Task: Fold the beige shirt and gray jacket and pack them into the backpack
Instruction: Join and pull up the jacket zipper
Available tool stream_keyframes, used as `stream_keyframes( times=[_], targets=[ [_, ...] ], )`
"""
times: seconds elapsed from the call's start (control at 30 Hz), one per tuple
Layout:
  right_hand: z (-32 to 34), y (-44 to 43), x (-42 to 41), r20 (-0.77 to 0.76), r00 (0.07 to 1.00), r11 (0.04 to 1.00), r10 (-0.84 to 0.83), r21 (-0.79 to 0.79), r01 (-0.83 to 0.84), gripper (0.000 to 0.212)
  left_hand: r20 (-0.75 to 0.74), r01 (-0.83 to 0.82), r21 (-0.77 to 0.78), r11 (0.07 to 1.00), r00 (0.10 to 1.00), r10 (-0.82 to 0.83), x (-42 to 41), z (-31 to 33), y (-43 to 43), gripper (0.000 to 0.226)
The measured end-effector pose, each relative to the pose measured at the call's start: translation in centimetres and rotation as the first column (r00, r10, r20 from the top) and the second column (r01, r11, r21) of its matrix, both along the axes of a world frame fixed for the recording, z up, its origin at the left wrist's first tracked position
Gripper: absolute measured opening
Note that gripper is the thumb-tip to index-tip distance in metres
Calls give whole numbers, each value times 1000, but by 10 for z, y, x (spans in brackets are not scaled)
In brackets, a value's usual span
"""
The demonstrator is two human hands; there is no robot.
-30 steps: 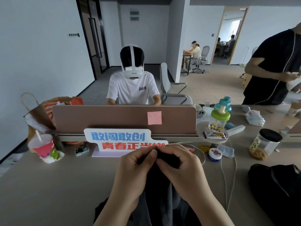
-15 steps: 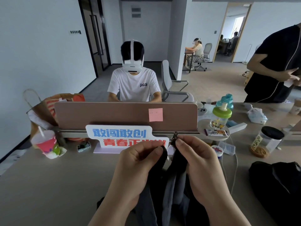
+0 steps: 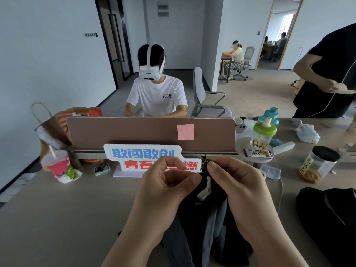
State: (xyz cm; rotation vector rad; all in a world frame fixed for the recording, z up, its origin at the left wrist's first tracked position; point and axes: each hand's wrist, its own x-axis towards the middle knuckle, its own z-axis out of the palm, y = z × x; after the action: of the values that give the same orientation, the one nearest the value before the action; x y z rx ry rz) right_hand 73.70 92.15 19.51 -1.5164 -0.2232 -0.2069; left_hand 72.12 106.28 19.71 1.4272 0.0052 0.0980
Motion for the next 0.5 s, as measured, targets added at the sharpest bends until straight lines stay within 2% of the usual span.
stream_keyframes(
  times=[0.1, 0.2, 0.27, 0.33, 0.5],
  targets=[
    [-1, -2, 0, -22, 1000, 1000, 21, -3, -21, 19, -10, 0, -21, 1000, 1000, 0, 0, 0, 0, 25],
    [-1, -3, 1, -40, 998, 998, 55, -5, -55, 7, -13, -12, -44, 999, 1000, 12, 0, 0, 0, 29],
    [-2, -3, 1, -50, 997, 998, 65, -5, -66, 13, -14, -11, -41, 999, 1000, 11, 0, -1, 1, 31],
    [-1, -3, 1, -52, 996, 998, 68, -5, -68, 8, -8, -13, -41, 999, 1000, 13, 0, -2, 1, 32],
    [-2, -4, 1, -43, 998, 999, 35, -19, -36, 22, -2, -35, -23, 999, 999, 35, 0, -2, 3, 32]
  ],
)
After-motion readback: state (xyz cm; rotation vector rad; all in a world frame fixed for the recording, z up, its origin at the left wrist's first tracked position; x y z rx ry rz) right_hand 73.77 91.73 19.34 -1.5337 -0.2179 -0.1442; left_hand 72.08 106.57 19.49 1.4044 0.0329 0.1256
